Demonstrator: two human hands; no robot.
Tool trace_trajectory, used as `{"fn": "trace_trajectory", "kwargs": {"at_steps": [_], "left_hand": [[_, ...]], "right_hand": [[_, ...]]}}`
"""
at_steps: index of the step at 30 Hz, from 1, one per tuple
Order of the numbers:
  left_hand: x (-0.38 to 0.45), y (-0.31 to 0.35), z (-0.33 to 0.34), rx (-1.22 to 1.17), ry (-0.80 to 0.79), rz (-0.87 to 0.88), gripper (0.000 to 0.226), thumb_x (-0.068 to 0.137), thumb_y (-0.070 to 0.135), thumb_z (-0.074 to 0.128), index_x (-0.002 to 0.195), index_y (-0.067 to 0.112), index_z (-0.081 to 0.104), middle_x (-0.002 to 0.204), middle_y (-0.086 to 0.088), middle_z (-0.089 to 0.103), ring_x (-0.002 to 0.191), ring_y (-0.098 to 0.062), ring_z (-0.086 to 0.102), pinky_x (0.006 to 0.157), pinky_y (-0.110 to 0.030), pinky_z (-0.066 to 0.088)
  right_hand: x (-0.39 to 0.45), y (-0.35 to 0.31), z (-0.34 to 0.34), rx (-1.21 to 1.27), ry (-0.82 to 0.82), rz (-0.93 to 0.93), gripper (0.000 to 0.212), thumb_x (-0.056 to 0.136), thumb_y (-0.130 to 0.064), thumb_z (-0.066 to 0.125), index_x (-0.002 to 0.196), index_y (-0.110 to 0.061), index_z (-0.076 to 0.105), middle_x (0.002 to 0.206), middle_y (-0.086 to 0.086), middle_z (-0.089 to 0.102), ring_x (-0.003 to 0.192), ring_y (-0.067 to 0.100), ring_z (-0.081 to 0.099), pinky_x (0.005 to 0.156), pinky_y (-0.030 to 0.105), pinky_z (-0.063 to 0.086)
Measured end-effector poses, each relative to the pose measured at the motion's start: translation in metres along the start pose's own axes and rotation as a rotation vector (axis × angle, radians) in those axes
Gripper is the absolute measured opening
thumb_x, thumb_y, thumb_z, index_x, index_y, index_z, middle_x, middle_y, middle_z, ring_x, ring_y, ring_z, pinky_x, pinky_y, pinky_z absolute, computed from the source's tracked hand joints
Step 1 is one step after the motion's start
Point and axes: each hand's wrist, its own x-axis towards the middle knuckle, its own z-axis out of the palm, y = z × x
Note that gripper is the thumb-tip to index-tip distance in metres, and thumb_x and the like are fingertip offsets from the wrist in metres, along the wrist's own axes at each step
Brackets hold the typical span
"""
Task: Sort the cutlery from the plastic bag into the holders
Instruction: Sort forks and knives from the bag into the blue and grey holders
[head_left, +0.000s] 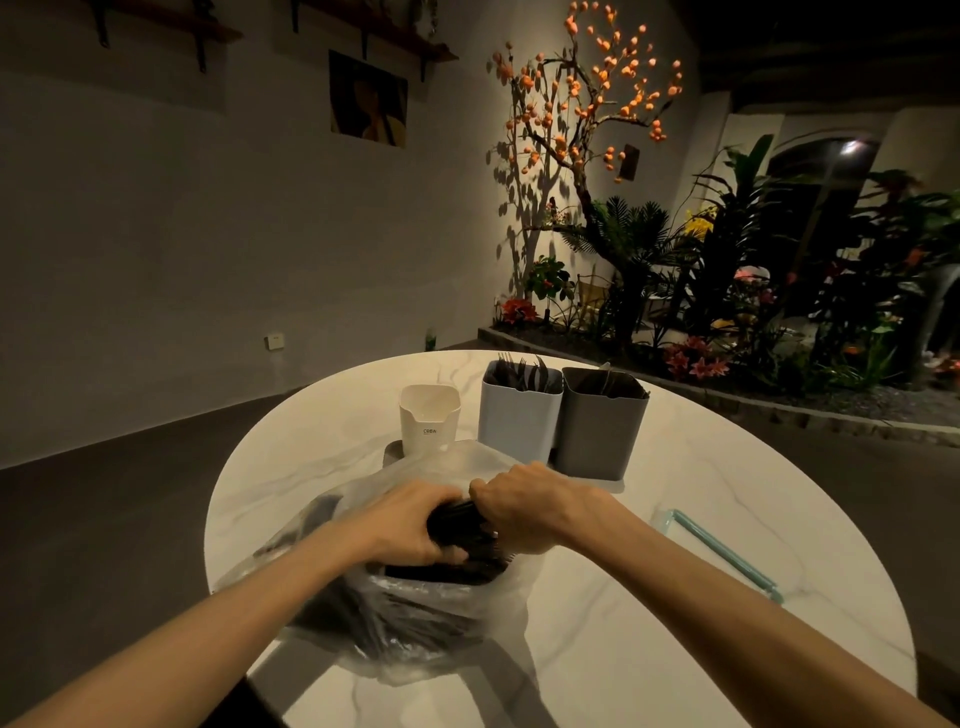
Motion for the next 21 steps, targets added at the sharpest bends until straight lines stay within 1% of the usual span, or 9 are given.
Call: {"fn": "trace_trajectory", "kwargs": {"at_steps": [2, 4, 8, 10, 13, 15, 18, 20, 21], "left_hand": [[0.004, 0.008, 0.004, -0.082, -0.012, -0.004, 0.032, 0.087, 0.037, 0.076, 0.117, 0.036, 0.064, 0.105, 0.020, 0.065, 0.101, -0.002, 0.059, 0.090, -0.014, 0.046], [0.012, 0.019, 0.002, -0.209, -0.004, 0.002, 0.021, 0.089, 0.037, 0.074, 0.108, 0.039, 0.064, 0.097, 0.017, 0.066, 0.092, -0.004, 0.063, 0.083, -0.015, 0.046], [0.032, 0.054, -0.024, -0.450, 0.016, -0.036, 0.018, 0.089, 0.035, 0.076, 0.094, 0.030, 0.059, 0.076, 0.009, 0.062, 0.068, -0.007, 0.061, 0.070, -0.021, 0.049], [0.043, 0.073, -0.039, -0.602, 0.006, -0.013, 0.019, 0.090, 0.031, 0.074, 0.088, 0.018, 0.060, 0.065, 0.004, 0.059, 0.061, -0.010, 0.059, 0.066, -0.026, 0.053], [0.060, 0.098, -0.054, -0.937, 0.021, 0.028, 0.023, 0.089, 0.028, 0.073, 0.086, 0.011, 0.058, 0.063, -0.002, 0.051, 0.057, -0.014, 0.052, 0.059, -0.027, 0.050], [0.073, 0.111, -0.055, -1.157, 0.016, 0.052, 0.021, 0.088, 0.028, 0.073, 0.084, 0.013, 0.058, 0.063, -0.002, 0.045, 0.055, -0.013, 0.046, 0.056, -0.026, 0.044], [0.094, 0.128, -0.041, -1.372, 0.031, 0.021, 0.020, 0.091, 0.030, 0.069, 0.081, 0.014, 0.060, 0.059, 0.001, 0.045, 0.052, -0.011, 0.044, 0.053, -0.022, 0.042], [0.108, 0.130, -0.025, -1.440, 0.060, -0.044, 0.032, 0.094, 0.036, 0.067, 0.072, 0.015, 0.057, 0.058, 0.001, 0.044, 0.052, -0.012, 0.046, 0.057, -0.023, 0.045], [0.116, 0.130, -0.015, -1.528, 0.072, -0.061, 0.032, 0.093, 0.035, 0.069, 0.072, 0.016, 0.056, 0.058, 0.001, 0.043, 0.051, -0.011, 0.046, 0.055, -0.023, 0.044]], "right_hand": [[-0.004, 0.010, -0.009, 0.029, 0.036, 0.010, 0.024, 0.099, -0.023, 0.057, 0.120, -0.012, 0.060, 0.103, 0.008, 0.068, 0.081, 0.023, 0.060, 0.067, 0.033, 0.047], [-0.011, 0.031, -0.019, 0.113, 0.132, 0.039, 0.031, 0.093, -0.031, 0.068, 0.121, -0.020, 0.063, 0.105, 0.003, 0.070, 0.090, 0.022, 0.065, 0.074, 0.032, 0.054], [-0.037, 0.085, -0.040, 0.526, 0.453, 0.113, 0.071, 0.074, -0.035, 0.087, 0.135, -0.024, 0.052, 0.127, -0.005, 0.058, 0.108, 0.009, 0.056, 0.091, 0.030, 0.053], [-0.053, 0.104, -0.045, 0.734, 0.621, 0.132, 0.079, 0.071, -0.038, 0.088, 0.138, -0.025, 0.048, 0.130, -0.005, 0.056, 0.113, 0.009, 0.057, 0.094, 0.030, 0.054], [-0.069, 0.116, -0.037, 1.018, 0.761, 0.209, 0.073, 0.075, -0.050, 0.077, 0.139, -0.027, 0.049, 0.125, -0.005, 0.061, 0.113, 0.006, 0.060, 0.093, 0.027, 0.055], [-0.071, 0.115, -0.023, 1.181, 0.750, 0.252, 0.068, 0.079, -0.057, 0.068, 0.138, -0.028, 0.050, 0.126, -0.005, 0.063, 0.112, 0.006, 0.063, 0.096, 0.029, 0.054], [-0.066, 0.108, 0.014, 1.498, 0.595, 0.238, 0.063, 0.083, -0.060, 0.065, 0.137, -0.030, 0.052, 0.128, -0.002, 0.066, 0.110, 0.010, 0.068, 0.095, 0.033, 0.056], [-0.059, 0.098, 0.041, 1.673, 0.472, 0.194, 0.060, 0.085, -0.053, 0.070, 0.137, -0.031, 0.051, 0.128, -0.001, 0.066, 0.111, 0.014, 0.069, 0.096, 0.036, 0.057], [-0.055, 0.092, 0.055, 1.714, 0.434, 0.186, 0.060, 0.084, -0.047, 0.075, 0.137, -0.031, 0.050, 0.128, -0.002, 0.066, 0.112, 0.016, 0.069, 0.096, 0.037, 0.057]]}}
